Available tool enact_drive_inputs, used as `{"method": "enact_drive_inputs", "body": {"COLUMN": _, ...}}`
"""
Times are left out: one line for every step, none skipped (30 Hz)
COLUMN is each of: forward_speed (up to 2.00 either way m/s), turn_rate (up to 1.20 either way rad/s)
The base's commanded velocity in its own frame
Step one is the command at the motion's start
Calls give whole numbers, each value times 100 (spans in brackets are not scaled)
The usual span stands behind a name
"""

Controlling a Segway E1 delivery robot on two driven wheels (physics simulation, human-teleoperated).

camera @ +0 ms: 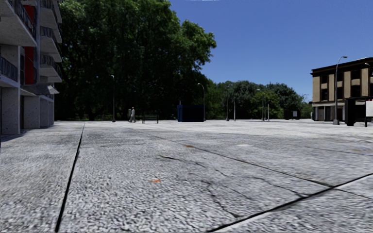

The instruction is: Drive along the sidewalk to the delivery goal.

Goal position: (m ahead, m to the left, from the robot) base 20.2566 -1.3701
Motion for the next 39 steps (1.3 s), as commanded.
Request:
{"method": "enact_drive_inputs", "body": {"forward_speed": 157, "turn_rate": -73}}
{"method": "enact_drive_inputs", "body": {"forward_speed": 157, "turn_rate": -73}}
{"method": "enact_drive_inputs", "body": {"forward_speed": 157, "turn_rate": -73}}
{"method": "enact_drive_inputs", "body": {"forward_speed": 157, "turn_rate": -73}}
{"method": "enact_drive_inputs", "body": {"forward_speed": 157, "turn_rate": -73}}
{"method": "enact_drive_inputs", "body": {"forward_speed": 157, "turn_rate": -73}}
{"method": "enact_drive_inputs", "body": {"forward_speed": 157, "turn_rate": -73}}
{"method": "enact_drive_inputs", "body": {"forward_speed": 157, "turn_rate": -73}}
{"method": "enact_drive_inputs", "body": {"forward_speed": 157, "turn_rate": -73}}
{"method": "enact_drive_inputs", "body": {"forward_speed": 157, "turn_rate": -73}}
{"method": "enact_drive_inputs", "body": {"forward_speed": 157, "turn_rate": -73}}
{"method": "enact_drive_inputs", "body": {"forward_speed": 158, "turn_rate": -73}}
{"method": "enact_drive_inputs", "body": {"forward_speed": 159, "turn_rate": -35}}
{"method": "enact_drive_inputs", "body": {"forward_speed": 161, "turn_rate": 0}}
{"method": "enact_drive_inputs", "body": {"forward_speed": 162, "turn_rate": 0}}
{"method": "enact_drive_inputs", "body": {"forward_speed": 162, "turn_rate": 0}}
{"method": "enact_drive_inputs", "body": {"forward_speed": 162, "turn_rate": 0}}
{"method": "enact_drive_inputs", "body": {"forward_speed": 162, "turn_rate": 0}}
{"method": "enact_drive_inputs", "body": {"forward_speed": 200, "turn_rate": 0}}
{"method": "enact_drive_inputs", "body": {"forward_speed": 200, "turn_rate": 0}}
{"method": "enact_drive_inputs", "body": {"forward_speed": 200, "turn_rate": 0}}
{"method": "enact_drive_inputs", "body": {"forward_speed": 200, "turn_rate": 0}}
{"method": "enact_drive_inputs", "body": {"forward_speed": 200, "turn_rate": 0}}
{"method": "enact_drive_inputs", "body": {"forward_speed": 200, "turn_rate": 0}}
{"method": "enact_drive_inputs", "body": {"forward_speed": 200, "turn_rate": 0}}
{"method": "enact_drive_inputs", "body": {"forward_speed": 200, "turn_rate": 0}}
{"method": "enact_drive_inputs", "body": {"forward_speed": 200, "turn_rate": 0}}
{"method": "enact_drive_inputs", "body": {"forward_speed": 200, "turn_rate": 0}}
{"method": "enact_drive_inputs", "body": {"forward_speed": 200, "turn_rate": 0}}
{"method": "enact_drive_inputs", "body": {"forward_speed": 200, "turn_rate": 0}}
{"method": "enact_drive_inputs", "body": {"forward_speed": 200, "turn_rate": 0}}
{"method": "enact_drive_inputs", "body": {"forward_speed": 200, "turn_rate": 0}}
{"method": "enact_drive_inputs", "body": {"forward_speed": 200, "turn_rate": 0}}
{"method": "enact_drive_inputs", "body": {"forward_speed": 200, "turn_rate": 0}}
{"method": "enact_drive_inputs", "body": {"forward_speed": 200, "turn_rate": 0}}
{"method": "enact_drive_inputs", "body": {"forward_speed": 200, "turn_rate": 0}}
{"method": "enact_drive_inputs", "body": {"forward_speed": 200, "turn_rate": 0}}
{"method": "enact_drive_inputs", "body": {"forward_speed": 200, "turn_rate": 0}}
{"method": "enact_drive_inputs", "body": {"forward_speed": 200, "turn_rate": 0}}
